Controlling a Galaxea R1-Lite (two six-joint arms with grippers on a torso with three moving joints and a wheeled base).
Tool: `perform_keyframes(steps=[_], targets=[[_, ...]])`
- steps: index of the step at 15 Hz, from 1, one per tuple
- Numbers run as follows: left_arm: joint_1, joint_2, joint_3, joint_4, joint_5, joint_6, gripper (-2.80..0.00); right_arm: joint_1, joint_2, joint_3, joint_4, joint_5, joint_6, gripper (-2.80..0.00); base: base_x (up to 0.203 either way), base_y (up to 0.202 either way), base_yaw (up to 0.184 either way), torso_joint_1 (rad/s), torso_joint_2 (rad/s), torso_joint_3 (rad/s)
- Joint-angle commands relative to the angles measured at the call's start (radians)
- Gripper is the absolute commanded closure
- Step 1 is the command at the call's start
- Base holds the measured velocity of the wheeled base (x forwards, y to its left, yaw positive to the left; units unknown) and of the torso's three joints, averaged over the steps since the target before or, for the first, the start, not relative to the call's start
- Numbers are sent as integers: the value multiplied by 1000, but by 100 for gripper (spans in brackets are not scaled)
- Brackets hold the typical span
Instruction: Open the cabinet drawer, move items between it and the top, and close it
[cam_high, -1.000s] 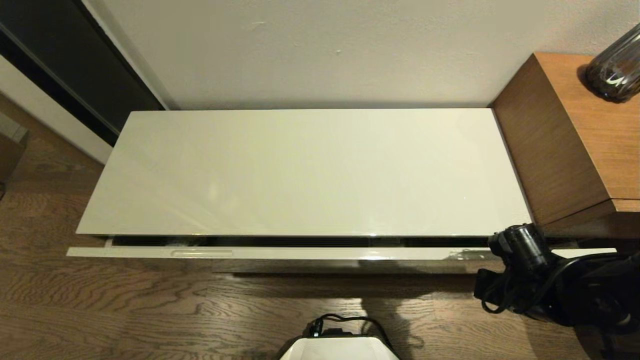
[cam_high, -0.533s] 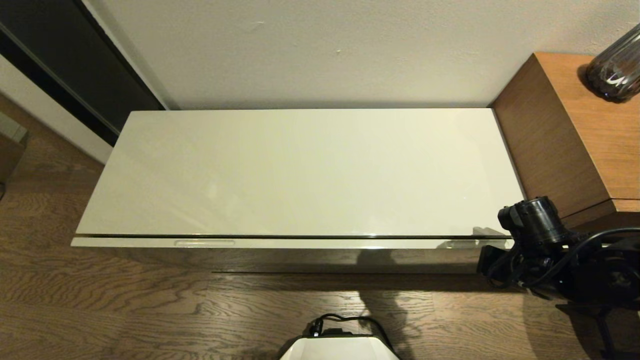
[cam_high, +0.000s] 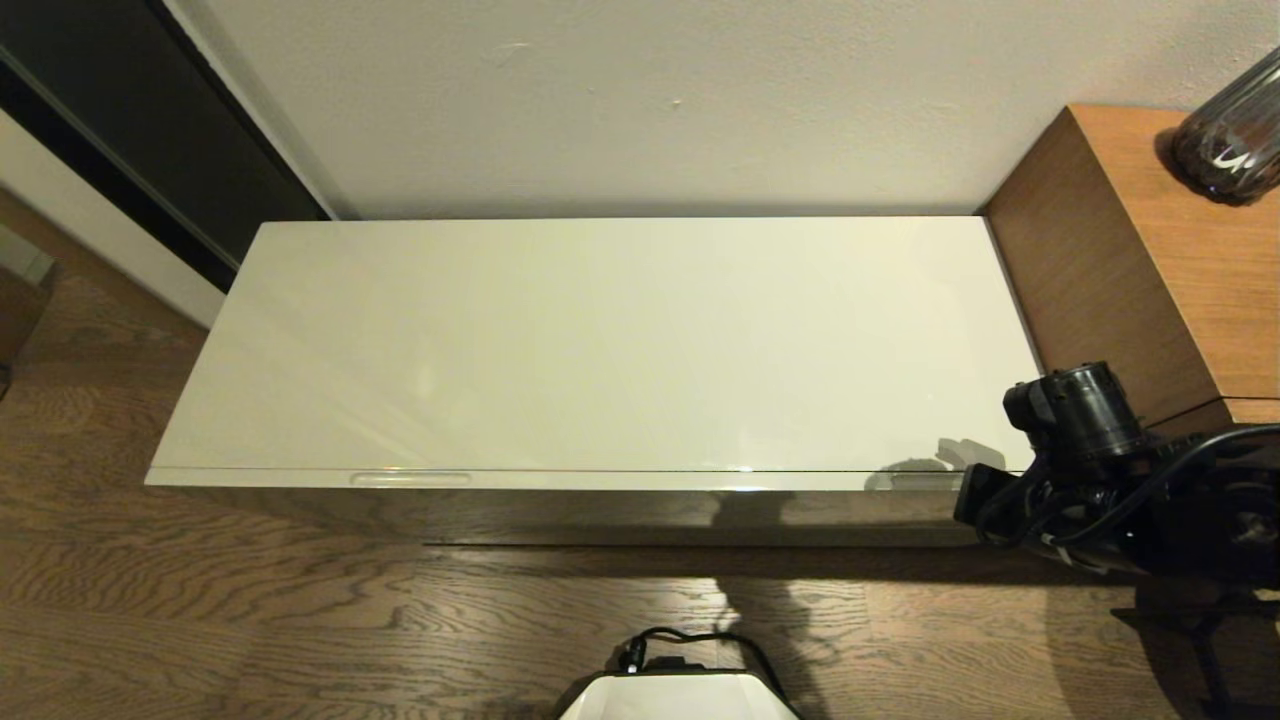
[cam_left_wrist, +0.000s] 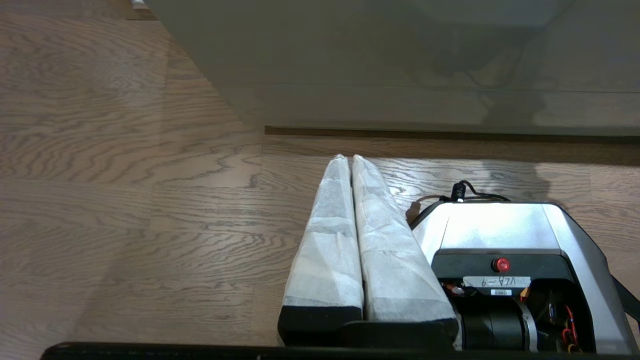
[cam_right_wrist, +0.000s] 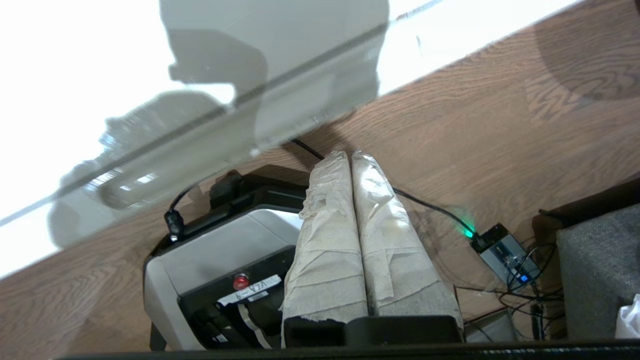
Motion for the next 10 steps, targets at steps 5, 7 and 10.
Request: perform_keyframes(steps=[5,7,10], targets=[[0,0,0,2,1,0,0,13,-272,-67,253,2,-2,0,0,0,0,0,0,0],[-1,0,0,2,1,0,0,14,-464,-129,493,1,-3,0,0,0,0,0,0,0],[-1,0,0,2,0,0,0,-5,-717,-392,1027,2,0,0,0,0,0,0,0,0]])
